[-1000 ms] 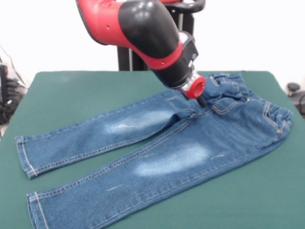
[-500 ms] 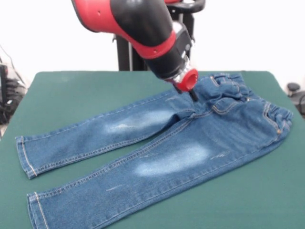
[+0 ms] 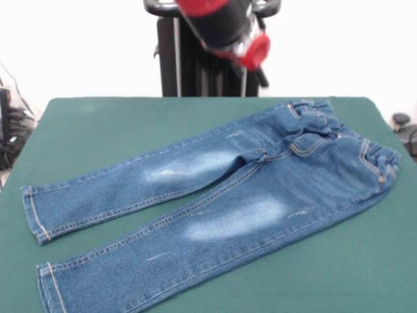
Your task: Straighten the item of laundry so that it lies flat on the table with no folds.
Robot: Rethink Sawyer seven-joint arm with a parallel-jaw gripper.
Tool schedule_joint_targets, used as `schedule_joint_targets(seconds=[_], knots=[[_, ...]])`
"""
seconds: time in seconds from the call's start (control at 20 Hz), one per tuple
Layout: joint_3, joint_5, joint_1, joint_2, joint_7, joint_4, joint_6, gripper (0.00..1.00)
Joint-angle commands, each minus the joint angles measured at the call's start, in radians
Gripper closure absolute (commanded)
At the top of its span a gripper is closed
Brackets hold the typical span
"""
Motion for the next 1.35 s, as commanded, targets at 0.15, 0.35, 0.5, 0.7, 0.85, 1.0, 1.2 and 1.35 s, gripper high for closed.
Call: schedule_joint_targets(seconds=[0.15,0.35,0.5,0.7,0.85,1.0,1.2,1.35], knots=[[-0.107,-0.093,0.092,-0.069,0.388,-0.229,0.297,0.00],[-0.122,-0.133,0.103,-0.060,0.369,-0.278,0.316,0.00],[-0.136,-0.169,0.114,-0.069,0.362,-0.313,0.341,0.00],[-0.152,-0.211,0.119,-0.039,0.362,-0.384,0.341,0.00],[-0.157,-0.231,0.120,-0.013,0.365,-0.443,0.340,0.00],[-0.157,-0.239,0.118,0.006,0.362,-0.484,0.348,0.00],[-0.164,-0.257,0.111,0.015,0.338,-0.516,0.356,0.00],[-0.157,-0.256,0.096,0.022,0.323,-0.525,0.372,0.00]])
